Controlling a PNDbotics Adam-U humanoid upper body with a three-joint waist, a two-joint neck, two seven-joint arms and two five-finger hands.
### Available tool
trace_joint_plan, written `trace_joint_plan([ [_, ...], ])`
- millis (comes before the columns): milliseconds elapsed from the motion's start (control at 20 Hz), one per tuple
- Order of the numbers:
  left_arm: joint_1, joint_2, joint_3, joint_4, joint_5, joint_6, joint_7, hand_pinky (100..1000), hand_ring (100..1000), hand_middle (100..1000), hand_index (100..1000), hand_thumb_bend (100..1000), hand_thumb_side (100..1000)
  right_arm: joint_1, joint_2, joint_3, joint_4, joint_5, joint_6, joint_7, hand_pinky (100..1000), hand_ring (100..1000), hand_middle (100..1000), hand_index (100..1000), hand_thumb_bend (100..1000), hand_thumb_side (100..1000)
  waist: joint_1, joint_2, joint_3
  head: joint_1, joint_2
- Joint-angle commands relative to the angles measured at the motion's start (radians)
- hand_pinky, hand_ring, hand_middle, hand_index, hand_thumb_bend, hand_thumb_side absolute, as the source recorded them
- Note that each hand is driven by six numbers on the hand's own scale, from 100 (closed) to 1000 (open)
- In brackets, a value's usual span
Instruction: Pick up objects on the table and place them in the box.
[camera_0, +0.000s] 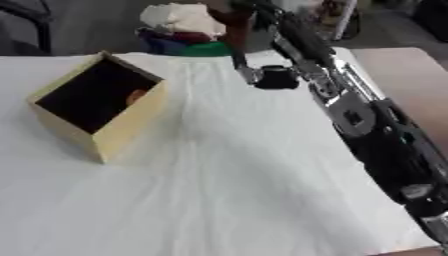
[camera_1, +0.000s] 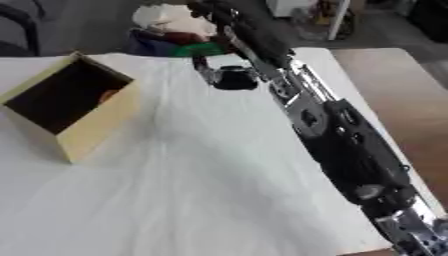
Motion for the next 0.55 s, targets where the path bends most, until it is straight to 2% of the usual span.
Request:
trace_joint_plan([
  [50,-0.001,0.017,0.012,-0.014,-0.006,0.002,0.011,745,629,631,892,100,677,0.006,-0.010,-0.002,-0.064,-0.053,0.014,0.022,642,942,806,1000,100,358,0.004,-0.021,-0.007,0.019,0.007],
  [550,0.015,0.016,0.019,-0.014,-0.014,0.009,0.022,745,629,632,892,100,679,0.039,-0.001,-0.010,-0.137,-0.197,0.054,0.106,635,944,803,1000,100,367,0.021,-0.024,-0.030,0.046,0.009],
])
